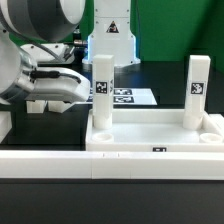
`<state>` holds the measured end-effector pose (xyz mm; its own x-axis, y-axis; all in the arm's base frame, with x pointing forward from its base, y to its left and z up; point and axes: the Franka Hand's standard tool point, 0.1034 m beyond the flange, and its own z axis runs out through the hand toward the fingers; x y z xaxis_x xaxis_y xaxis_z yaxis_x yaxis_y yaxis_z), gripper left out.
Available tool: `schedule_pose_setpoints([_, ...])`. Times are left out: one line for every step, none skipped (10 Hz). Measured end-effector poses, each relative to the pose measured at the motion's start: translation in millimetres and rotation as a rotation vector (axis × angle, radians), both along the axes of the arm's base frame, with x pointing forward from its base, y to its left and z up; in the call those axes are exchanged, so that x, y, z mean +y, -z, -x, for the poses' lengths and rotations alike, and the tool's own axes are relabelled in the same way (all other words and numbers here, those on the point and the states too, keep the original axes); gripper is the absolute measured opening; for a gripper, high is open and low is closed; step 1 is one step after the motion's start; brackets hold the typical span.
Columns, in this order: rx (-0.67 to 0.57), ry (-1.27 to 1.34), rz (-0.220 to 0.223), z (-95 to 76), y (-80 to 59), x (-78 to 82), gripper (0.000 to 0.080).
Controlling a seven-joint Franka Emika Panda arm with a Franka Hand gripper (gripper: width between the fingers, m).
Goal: Assemble desk
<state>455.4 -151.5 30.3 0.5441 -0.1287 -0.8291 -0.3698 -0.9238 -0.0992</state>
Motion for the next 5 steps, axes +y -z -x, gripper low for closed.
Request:
schedule_pose_setpoints([-0.005, -0.001, 0.002, -1.2, -0.1, -0.2, 0.0649])
schedule_pose_setpoints([-0.005, 0.000, 0.002, -0.9, 0.4, -0.7, 0.0649])
schedule_pose_setpoints([-0.005, 0.000, 0.002, -0.9, 0.4, -0.9, 0.0649])
schedule_pose_setpoints([-0.009, -0.001, 0.005, -0.9, 1.7, -0.5, 0.0649])
schedule_pose_setpoints([-0.018, -0.006, 0.012, 3.4, 7.5, 3.8, 0.0649])
